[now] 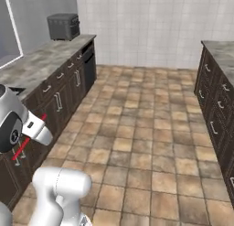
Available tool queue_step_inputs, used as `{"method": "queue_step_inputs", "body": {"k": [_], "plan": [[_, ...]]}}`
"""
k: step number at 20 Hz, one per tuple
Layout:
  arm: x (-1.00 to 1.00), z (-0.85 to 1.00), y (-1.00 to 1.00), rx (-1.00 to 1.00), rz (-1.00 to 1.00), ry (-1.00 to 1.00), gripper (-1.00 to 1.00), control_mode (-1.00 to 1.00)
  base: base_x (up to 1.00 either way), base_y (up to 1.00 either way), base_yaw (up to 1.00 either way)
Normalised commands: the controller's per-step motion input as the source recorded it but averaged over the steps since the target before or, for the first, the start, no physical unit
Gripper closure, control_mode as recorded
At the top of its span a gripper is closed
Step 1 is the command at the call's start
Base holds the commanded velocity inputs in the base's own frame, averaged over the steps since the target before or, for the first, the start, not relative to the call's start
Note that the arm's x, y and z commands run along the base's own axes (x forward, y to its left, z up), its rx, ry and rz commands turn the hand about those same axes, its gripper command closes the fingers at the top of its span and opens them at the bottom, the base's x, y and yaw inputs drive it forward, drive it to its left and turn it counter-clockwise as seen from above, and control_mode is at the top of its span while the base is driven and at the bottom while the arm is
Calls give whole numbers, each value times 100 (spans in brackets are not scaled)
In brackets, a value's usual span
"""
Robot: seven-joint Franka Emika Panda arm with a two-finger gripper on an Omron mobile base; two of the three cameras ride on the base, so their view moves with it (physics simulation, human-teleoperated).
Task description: Take a straw from the drawer in front and place it inside the glass cup on the dining counter.
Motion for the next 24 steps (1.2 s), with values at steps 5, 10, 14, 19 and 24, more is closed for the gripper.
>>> {"method": "queue_step_inputs", "body": {"k": [5,10,14,19,24], "plan": [[0,0,0,0,0,0,100,100,3,-27,-60],[0,0,0,0,0,0,100,100,11,-8,-45],[0,0,0,0,0,0,100,100,50,13,-10],[0,0,0,0,0,0,100,100,85,28,0],[0,0,0,0,0,0,100,100,82,9,-5]]}}
